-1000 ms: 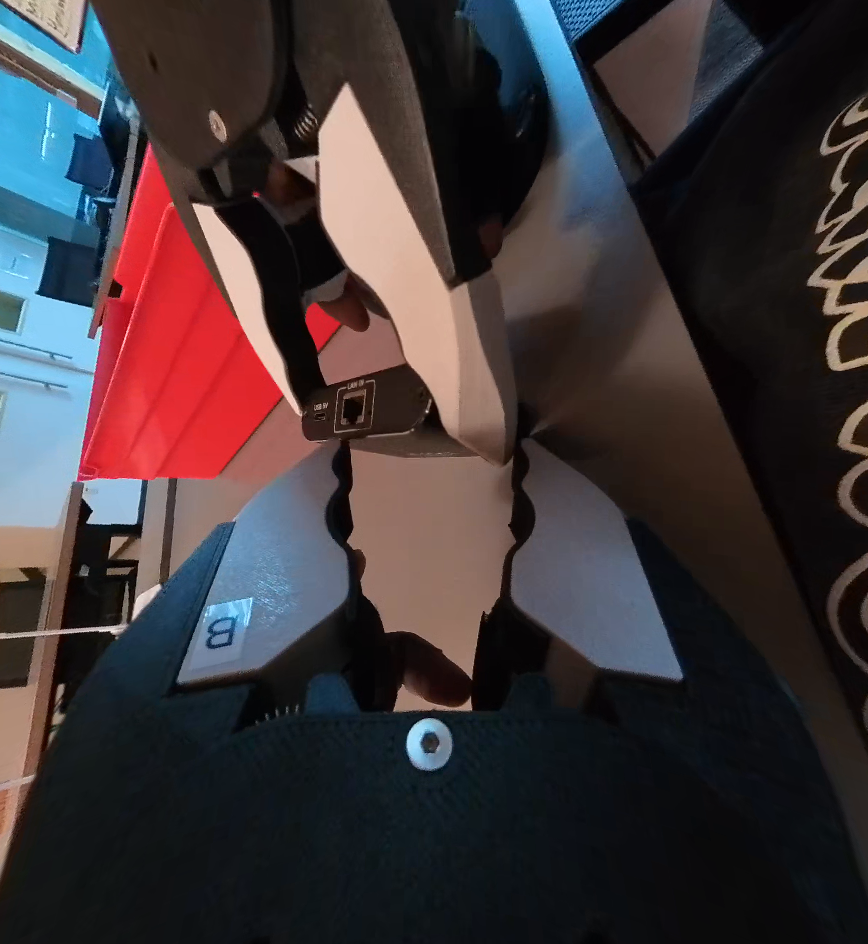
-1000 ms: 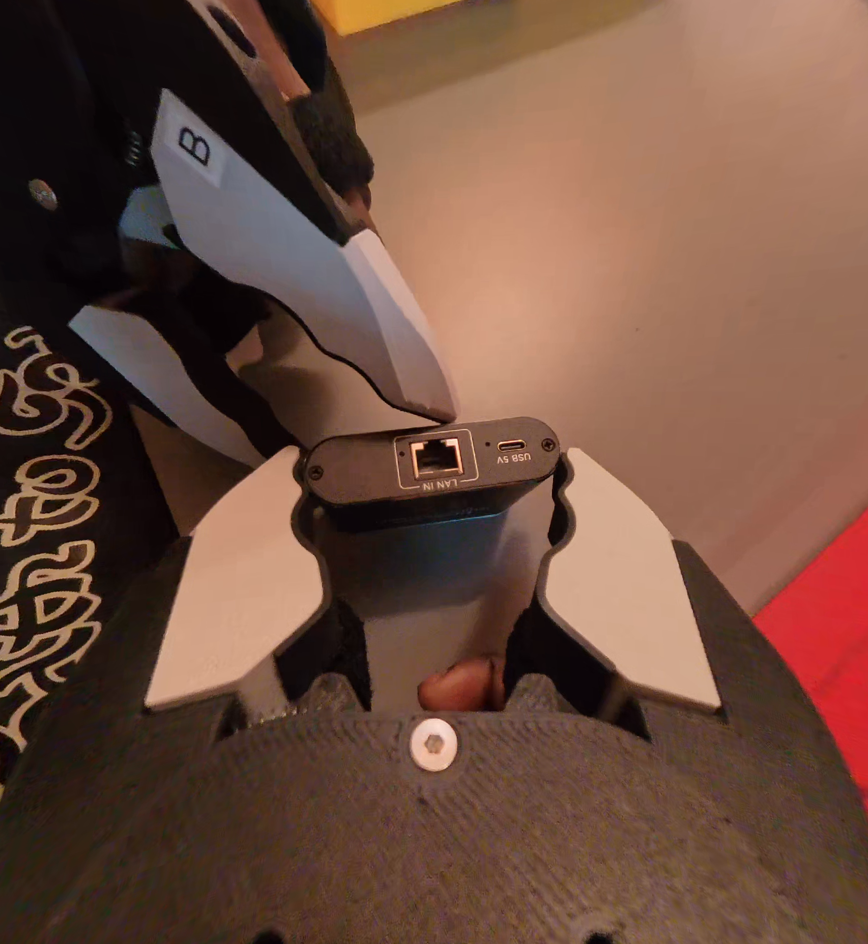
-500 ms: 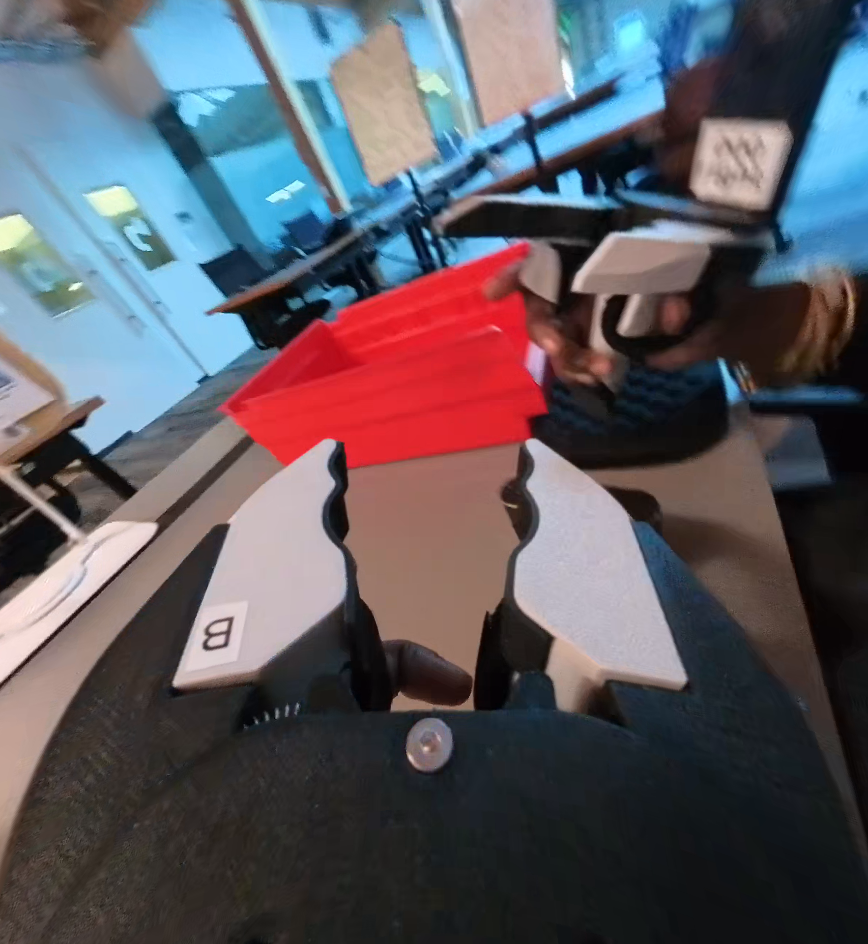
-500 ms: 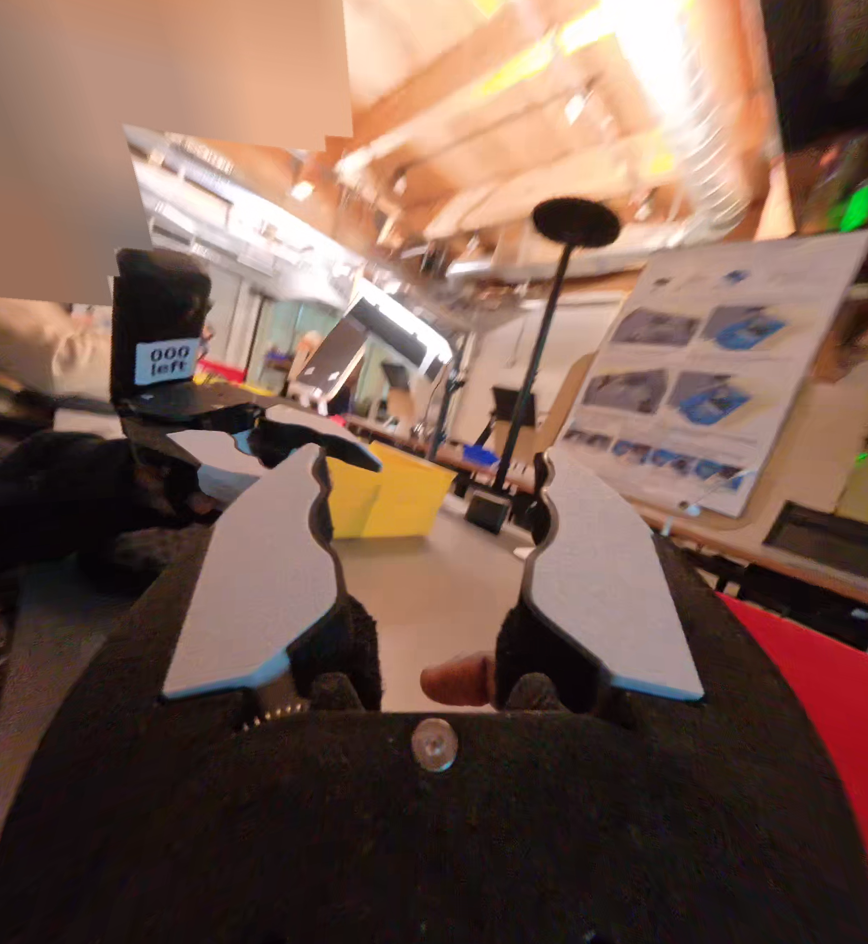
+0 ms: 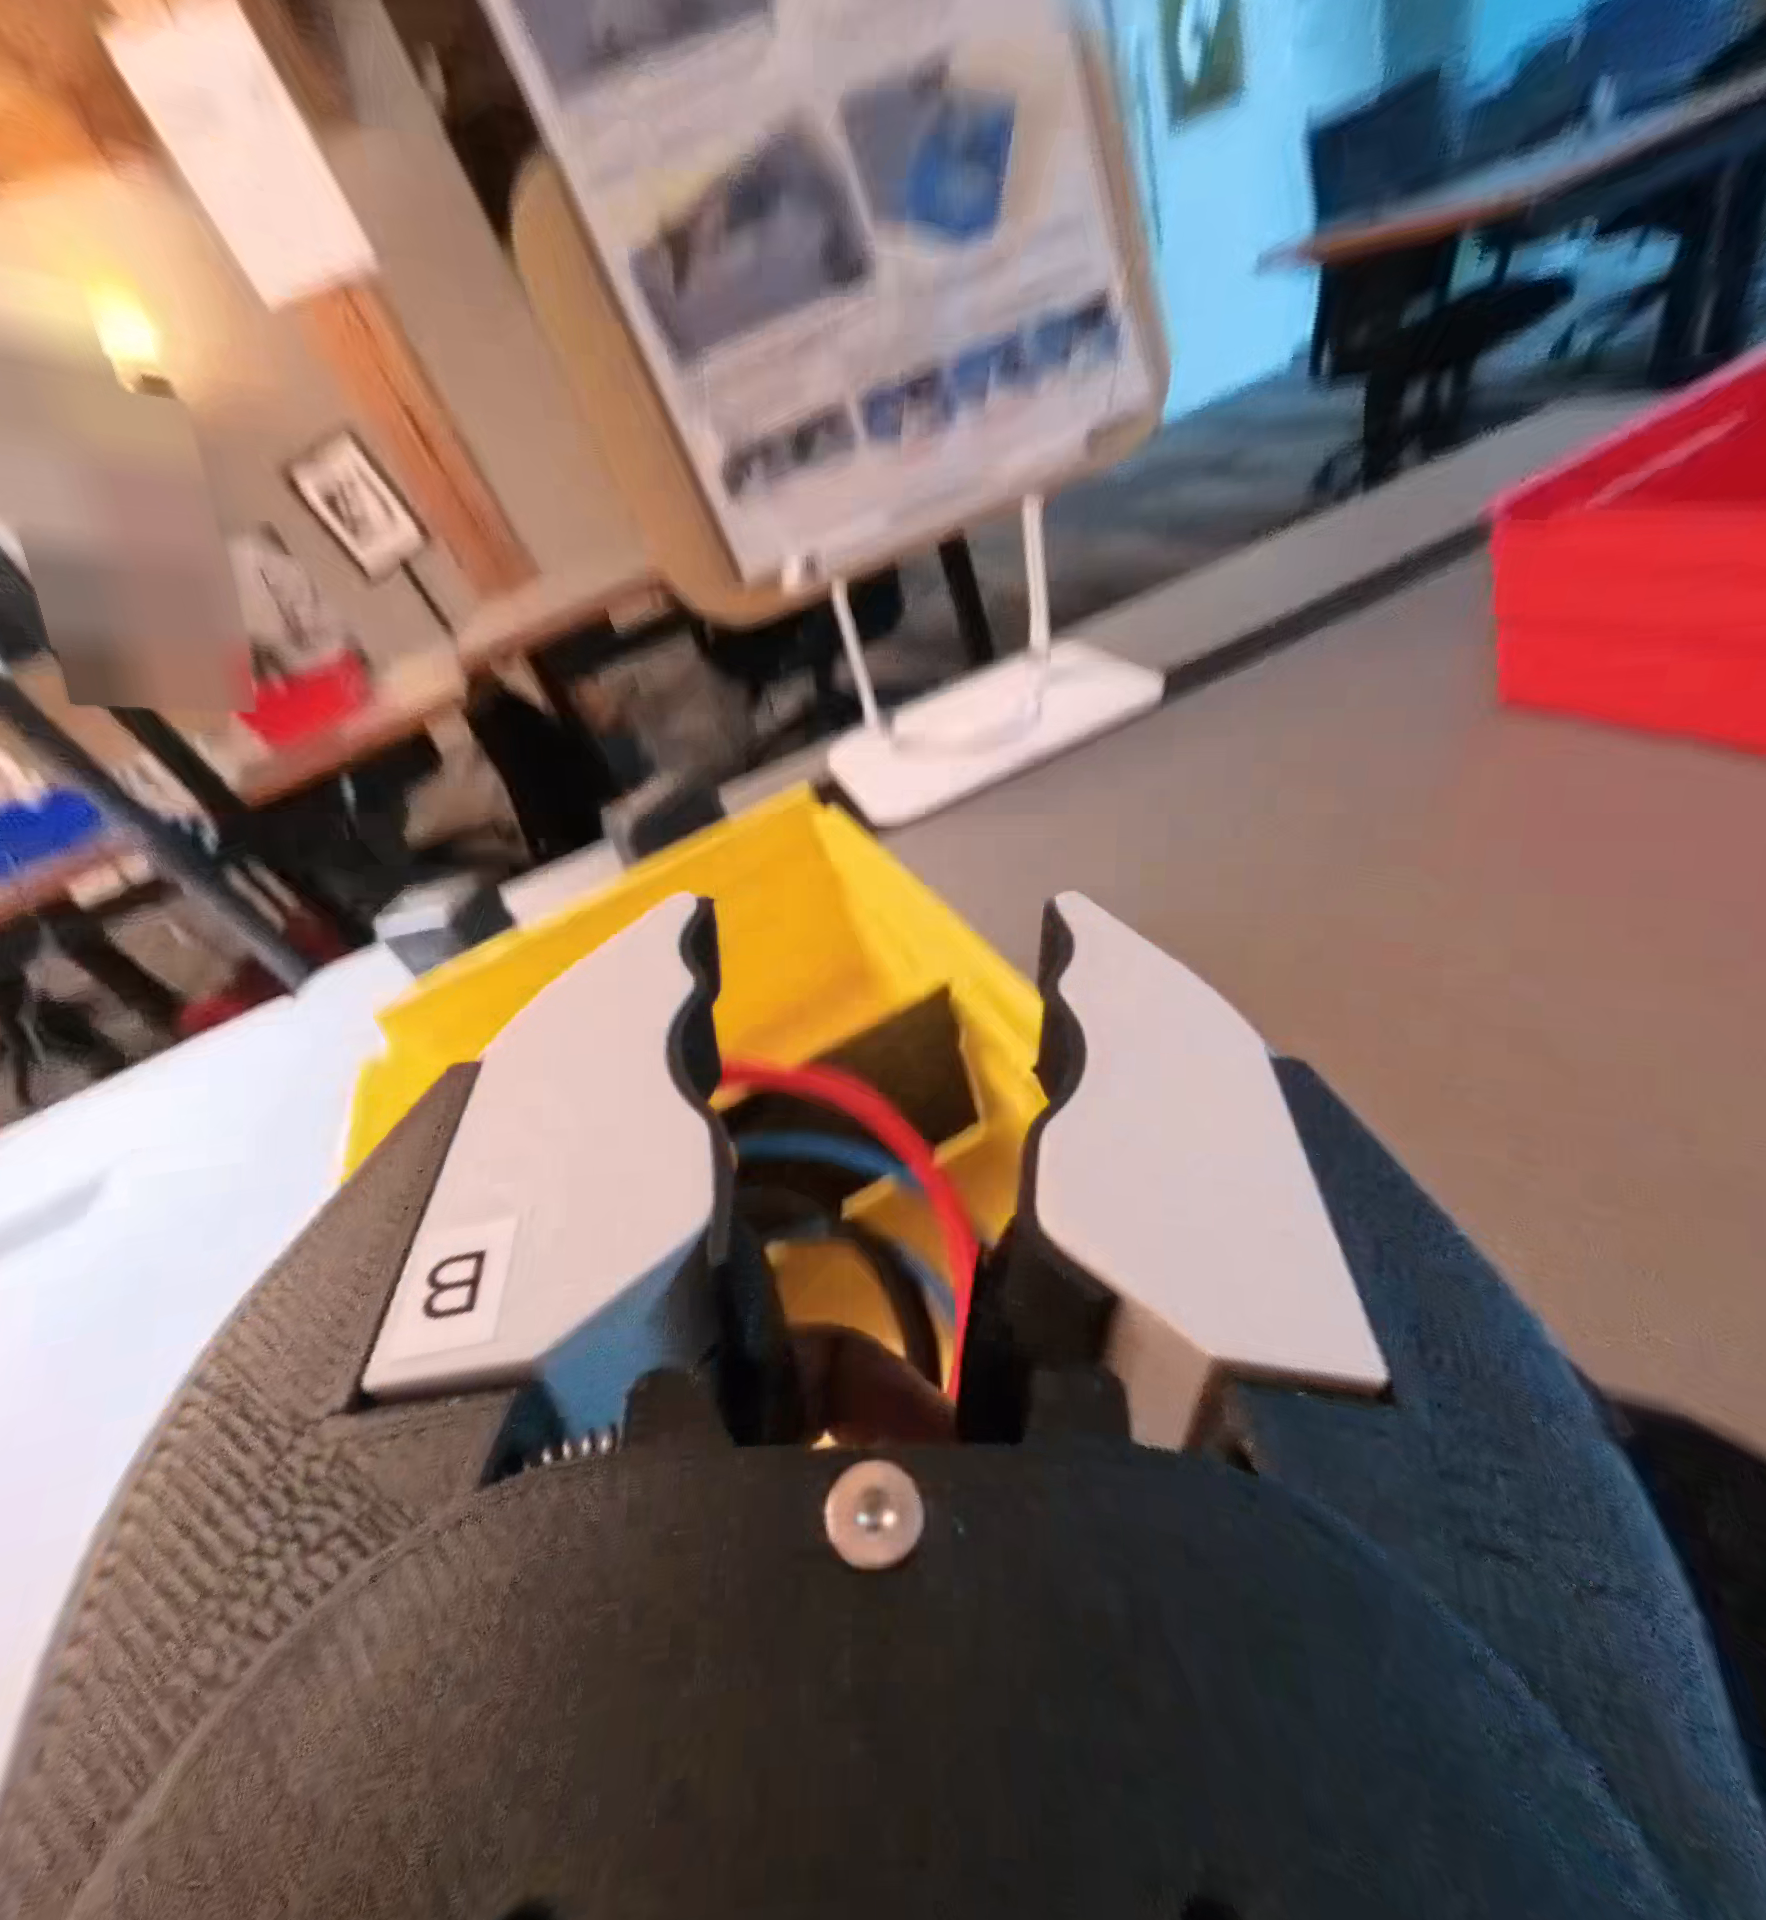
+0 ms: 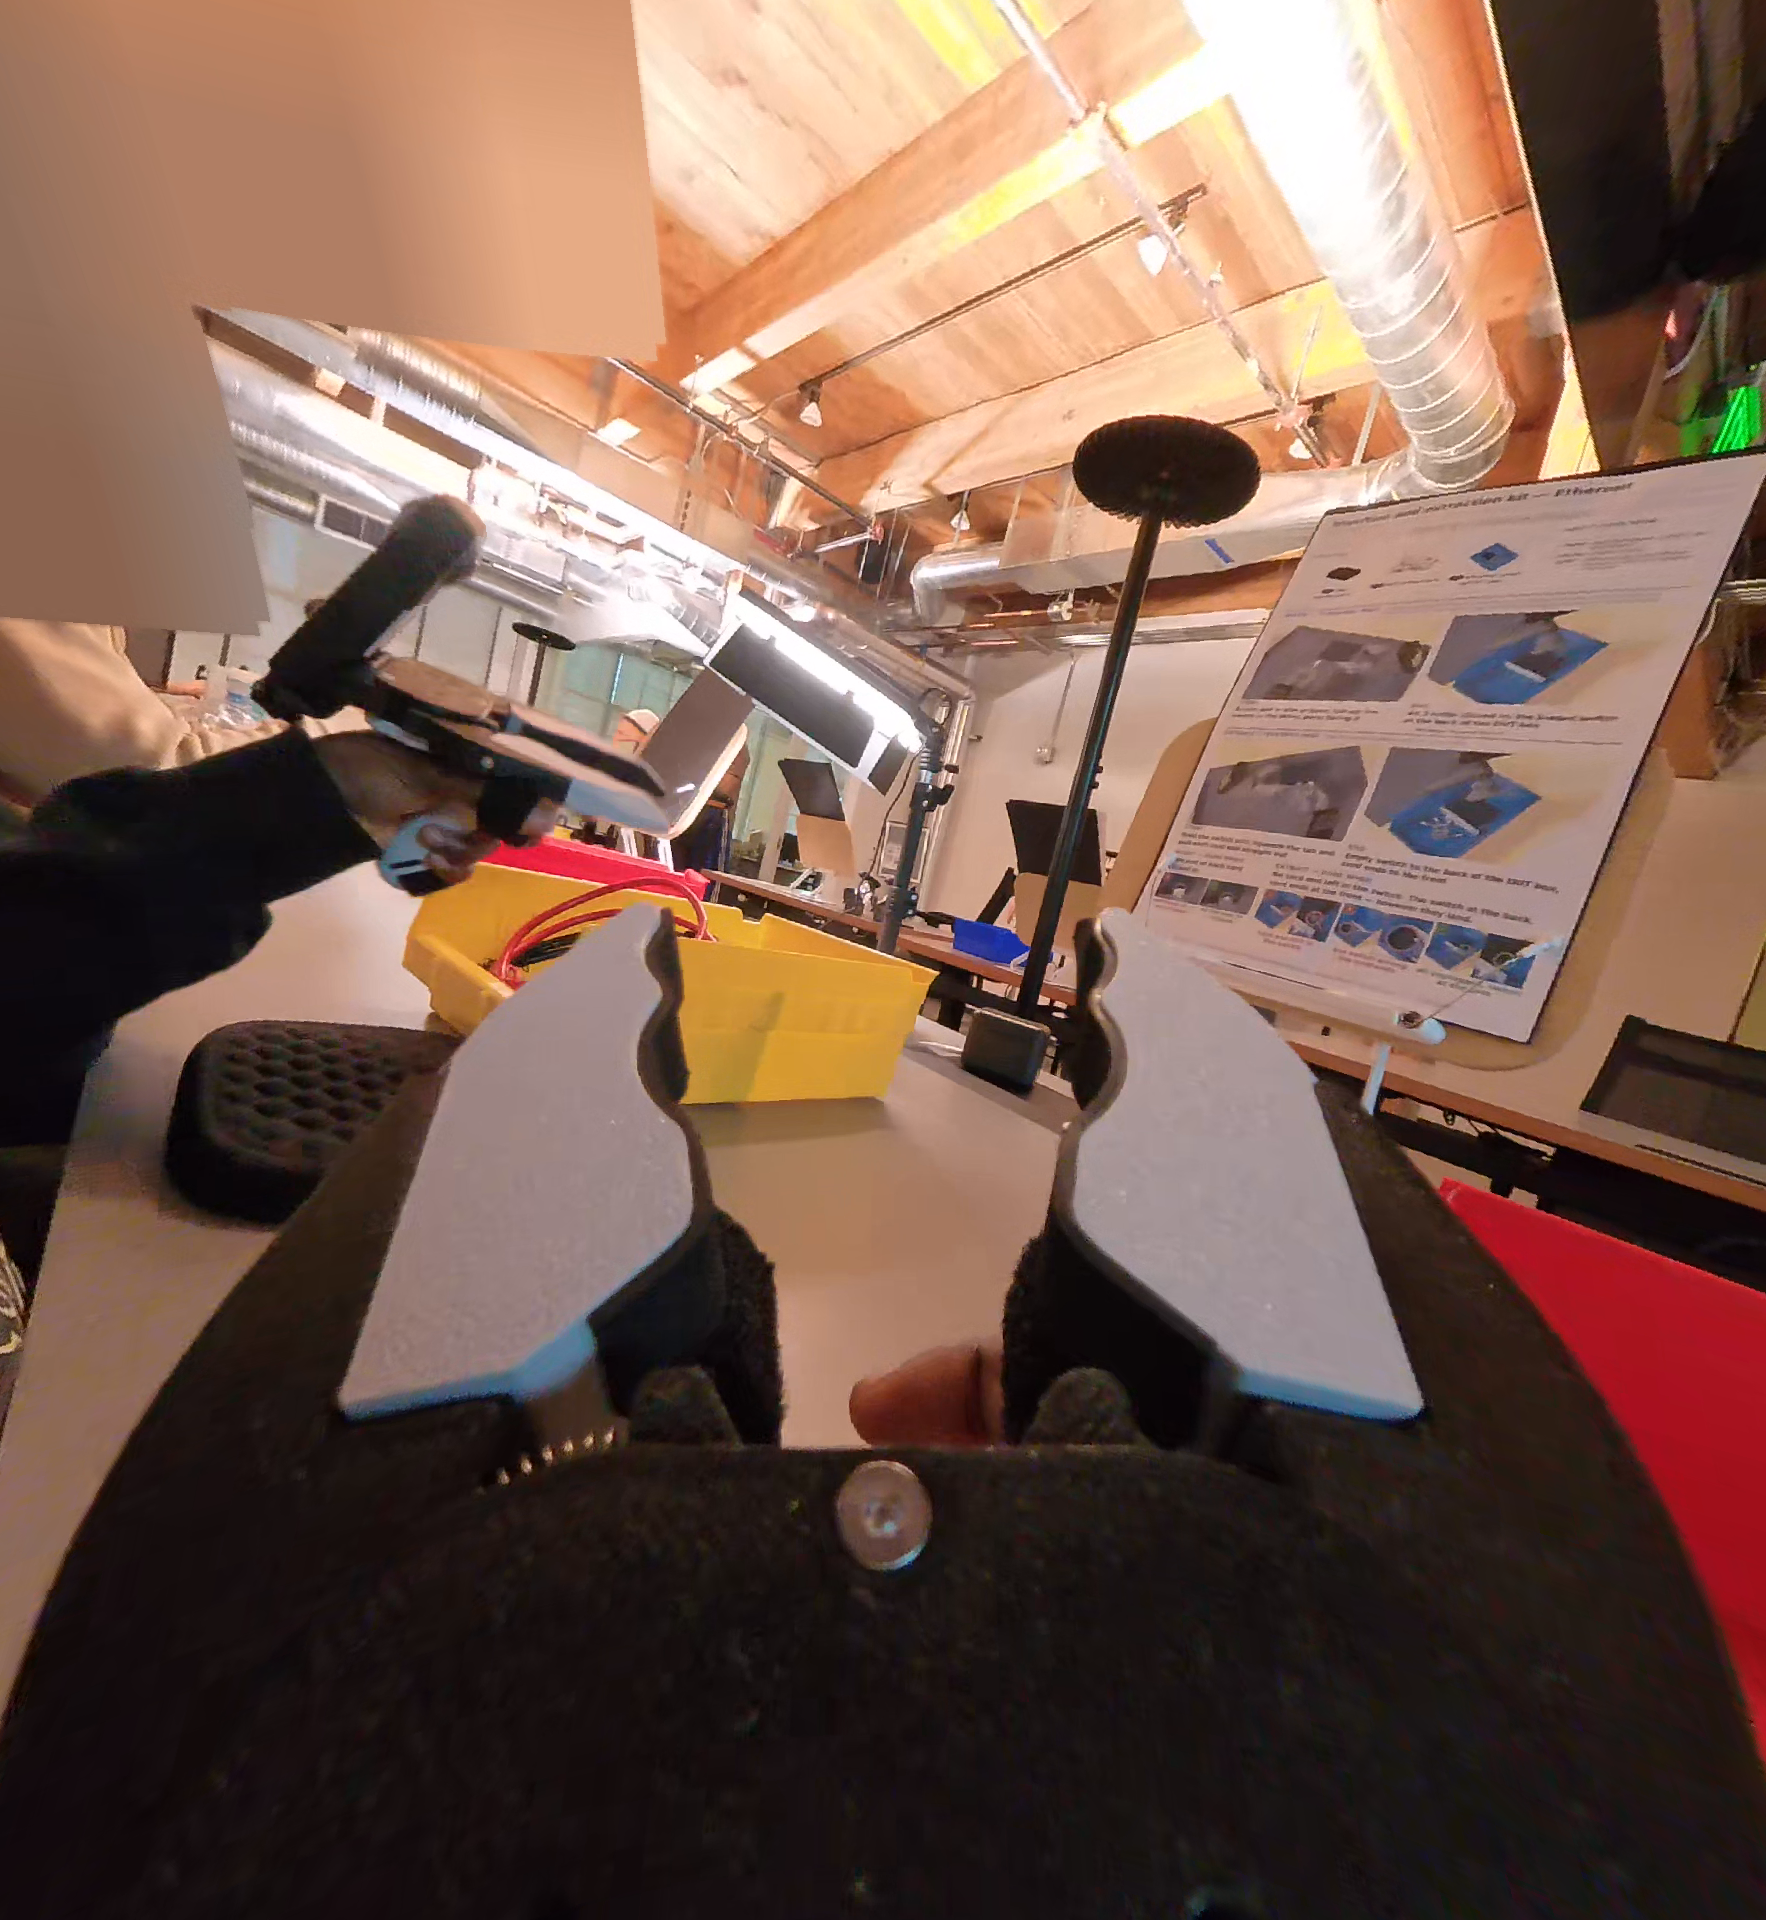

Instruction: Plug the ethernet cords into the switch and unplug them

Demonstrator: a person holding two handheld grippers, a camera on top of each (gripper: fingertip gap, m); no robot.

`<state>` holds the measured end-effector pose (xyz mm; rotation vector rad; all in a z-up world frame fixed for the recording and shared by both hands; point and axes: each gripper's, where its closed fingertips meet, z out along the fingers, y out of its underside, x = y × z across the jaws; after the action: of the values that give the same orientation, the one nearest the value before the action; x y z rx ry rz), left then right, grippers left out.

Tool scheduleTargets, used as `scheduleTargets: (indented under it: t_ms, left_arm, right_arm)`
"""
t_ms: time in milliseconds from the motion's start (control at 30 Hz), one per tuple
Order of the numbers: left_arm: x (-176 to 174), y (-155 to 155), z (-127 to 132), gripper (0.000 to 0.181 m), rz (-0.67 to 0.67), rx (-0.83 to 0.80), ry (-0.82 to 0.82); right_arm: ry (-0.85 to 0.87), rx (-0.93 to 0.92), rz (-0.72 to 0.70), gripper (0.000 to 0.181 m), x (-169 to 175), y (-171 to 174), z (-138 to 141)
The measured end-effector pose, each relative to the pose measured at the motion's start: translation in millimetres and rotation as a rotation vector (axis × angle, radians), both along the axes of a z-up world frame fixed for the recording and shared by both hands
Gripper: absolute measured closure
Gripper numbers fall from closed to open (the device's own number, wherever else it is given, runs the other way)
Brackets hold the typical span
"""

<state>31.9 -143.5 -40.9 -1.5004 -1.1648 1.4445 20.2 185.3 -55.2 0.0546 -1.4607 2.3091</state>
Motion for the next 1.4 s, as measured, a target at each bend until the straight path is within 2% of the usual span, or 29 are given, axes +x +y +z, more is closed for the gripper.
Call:
scheduleTargets:
  t_ms: [100, 233, 433, 533, 633, 733, 800, 900, 1000, 1133, 1267, 1400]
  left_arm:
    - [4.3, -8.8, -47.1, 0.123, -0.047, 0.073, -0.282]
    - [4.3, -20.5, -93.1, 0.125, 0.033, -0.059, -0.534]
    - [1.0, -32.0, -126.9, 0.142, 0.072, -0.066, -0.683]
    - [1.6, -24.6, -131.1, 0.169, 0.016, -0.051, -0.705]
    - [1.6, -28.5, -104.7, 0.173, 0.058, -0.083, -0.592]
    - [4.7, -35.5, -55.3, 0.174, 0.121, -0.119, -0.348]
    - [8.4, -33.1, -15.6, 0.176, 0.129, -0.144, -0.128]
    - [20.3, -10.0, 36.8, 0.176, 0.039, -0.138, 0.204]
    - [36.6, 17.1, 69.8, 0.176, -0.087, -0.057, 0.427]
    - [50.7, 54.8, 91.5, 0.176, -0.311, 0.19, 0.605]
    - [50.3, 92.4, 91.9, 0.176, -0.536, 0.439, 0.629]
    - [47.2, 116.4, 87.0, 0.176, -0.679, 0.668, 0.604]
  right_arm:
    - [-0.011, -0.005, -0.003, 0.11, -1.9, 0.7, 0.2]
    - [-0.006, 0.003, -0.009, 0.111, -2.0, 0.2, -0.8]
    - [0.001, 0.015, -0.012, 0.112, -1.6, -1.0, -2.3]
    - [0.003, 0.016, -0.013, 0.113, -1.4, -1.0, -2.4]
    - [0.003, 0.017, -0.011, 0.113, -1.2, -1.1, -2.5]
    - [0.003, 0.024, -0.013, 0.114, -1.3, -2.0, -3.3]
    - [0.007, 0.028, -0.013, 0.114, -0.8, -2.4, -3.7]
    - [0.01, 0.032, -0.014, 0.115, -0.5, -2.9, -4.1]
    - [0.016, 0.039, -0.013, 0.116, 0.3, -3.9, -5.0]
    - [0.036, 0.06, -0.014, 0.118, 2.8, -6.5, -7.2]
    - [0.065, 0.083, -0.018, 0.118, 6.3, -9.5, -9.4]
    - [0.099, 0.112, -0.025, 0.119, 10.7, -14.2, -11.4]
